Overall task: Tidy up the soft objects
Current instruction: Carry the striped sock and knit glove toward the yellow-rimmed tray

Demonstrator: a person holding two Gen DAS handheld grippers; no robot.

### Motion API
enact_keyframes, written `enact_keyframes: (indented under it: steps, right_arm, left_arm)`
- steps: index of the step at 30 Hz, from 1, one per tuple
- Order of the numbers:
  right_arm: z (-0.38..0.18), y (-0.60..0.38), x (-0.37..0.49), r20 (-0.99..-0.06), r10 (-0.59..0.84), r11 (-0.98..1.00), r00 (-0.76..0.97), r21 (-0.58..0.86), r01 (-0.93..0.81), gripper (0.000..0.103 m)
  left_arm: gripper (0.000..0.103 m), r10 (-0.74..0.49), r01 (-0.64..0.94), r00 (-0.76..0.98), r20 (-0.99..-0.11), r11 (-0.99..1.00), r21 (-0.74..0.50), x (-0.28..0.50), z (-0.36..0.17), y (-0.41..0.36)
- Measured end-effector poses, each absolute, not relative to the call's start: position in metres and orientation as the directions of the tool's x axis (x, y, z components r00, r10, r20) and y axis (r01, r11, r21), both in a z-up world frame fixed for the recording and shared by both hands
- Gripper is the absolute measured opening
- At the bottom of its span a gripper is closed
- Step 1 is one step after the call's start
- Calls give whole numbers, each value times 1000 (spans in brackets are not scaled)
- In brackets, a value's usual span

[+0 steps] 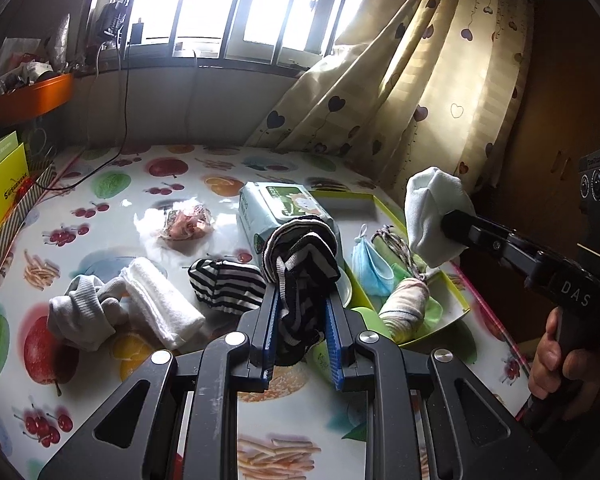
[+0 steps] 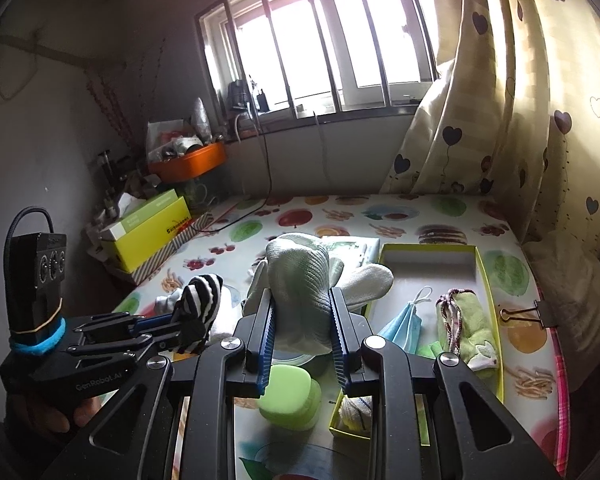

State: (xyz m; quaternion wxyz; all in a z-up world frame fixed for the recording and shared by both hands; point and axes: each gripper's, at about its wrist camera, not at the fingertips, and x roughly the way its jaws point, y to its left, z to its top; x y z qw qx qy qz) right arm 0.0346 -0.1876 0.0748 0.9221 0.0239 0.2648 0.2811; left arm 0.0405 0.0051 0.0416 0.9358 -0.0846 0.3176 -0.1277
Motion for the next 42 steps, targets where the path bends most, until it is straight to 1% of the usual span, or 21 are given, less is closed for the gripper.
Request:
enact_keyframes:
  steps: [15,28,42]
  right_arm:
    - [75,-220,37,-463,503,862,730,207,-462,24]
    - [77,-261,47,-448,438,899,779,218,-380,24]
    - [59,-266,75,-485,423,906,765,233,-353,24]
  left_arm:
    - [22,-319,226,758,-569,946,-231,50,50,-18]
    - [22,-358,281,755,-549,934,-222,63,62,-42]
    - [22,-372,296,741,-558,928,-226,78,58,-54]
